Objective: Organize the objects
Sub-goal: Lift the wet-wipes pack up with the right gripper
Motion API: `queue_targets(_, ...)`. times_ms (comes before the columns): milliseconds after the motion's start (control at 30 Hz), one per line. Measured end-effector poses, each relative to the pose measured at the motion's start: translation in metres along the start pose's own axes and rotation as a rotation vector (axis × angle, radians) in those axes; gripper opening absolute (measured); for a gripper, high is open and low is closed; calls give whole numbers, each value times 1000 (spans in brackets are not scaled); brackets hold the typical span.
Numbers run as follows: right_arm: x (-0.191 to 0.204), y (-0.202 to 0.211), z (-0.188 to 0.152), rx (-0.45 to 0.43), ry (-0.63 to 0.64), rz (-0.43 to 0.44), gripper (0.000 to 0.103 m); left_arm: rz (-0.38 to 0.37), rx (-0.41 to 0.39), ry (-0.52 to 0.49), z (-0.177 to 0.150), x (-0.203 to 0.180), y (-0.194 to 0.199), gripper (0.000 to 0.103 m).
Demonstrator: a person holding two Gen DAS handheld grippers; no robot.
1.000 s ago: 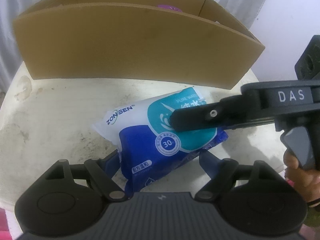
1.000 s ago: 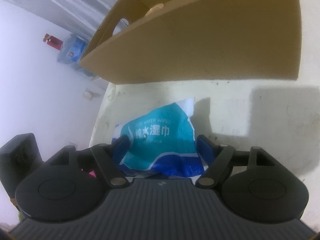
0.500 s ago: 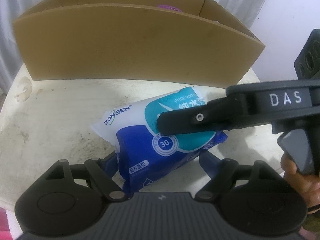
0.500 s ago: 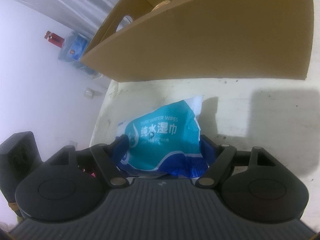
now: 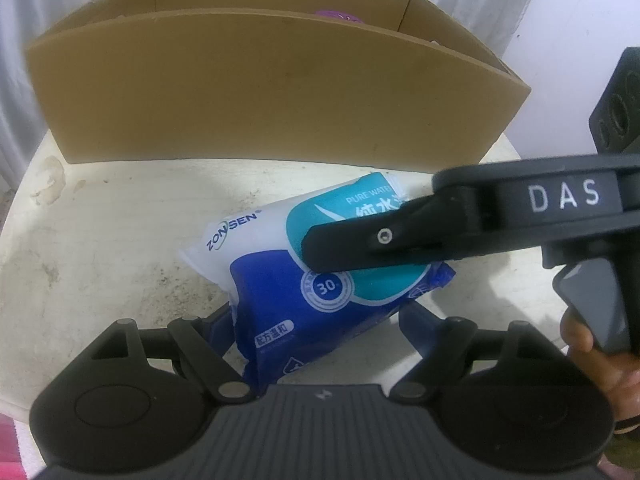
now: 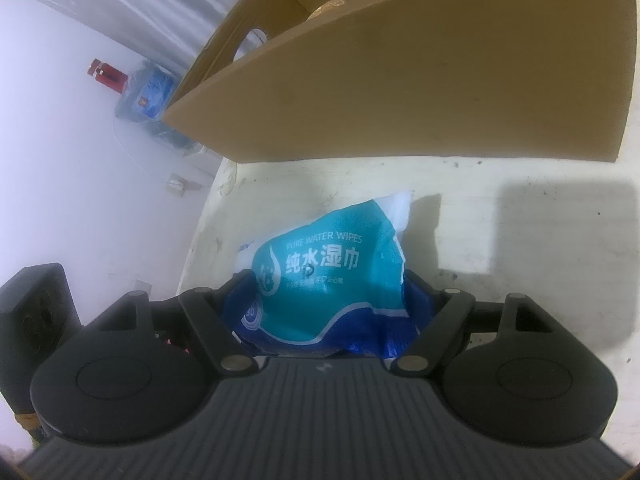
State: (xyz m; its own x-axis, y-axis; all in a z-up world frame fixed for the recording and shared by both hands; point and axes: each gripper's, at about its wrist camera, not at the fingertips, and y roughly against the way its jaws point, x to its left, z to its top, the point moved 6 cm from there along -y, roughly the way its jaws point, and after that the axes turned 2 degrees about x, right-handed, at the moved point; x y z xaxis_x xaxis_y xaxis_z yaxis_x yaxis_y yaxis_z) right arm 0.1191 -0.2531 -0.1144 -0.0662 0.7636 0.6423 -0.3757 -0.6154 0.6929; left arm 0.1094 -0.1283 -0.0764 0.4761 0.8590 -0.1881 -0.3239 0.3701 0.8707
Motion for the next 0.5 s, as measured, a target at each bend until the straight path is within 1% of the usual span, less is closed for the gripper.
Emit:
queue_targets(267,1,-1,1,2,8,-11,78,9,-31,18,1,4,5,84)
queue_targets(500,12,-5,2,9,30,-62,78,-32,-71,53,3,18,12,84)
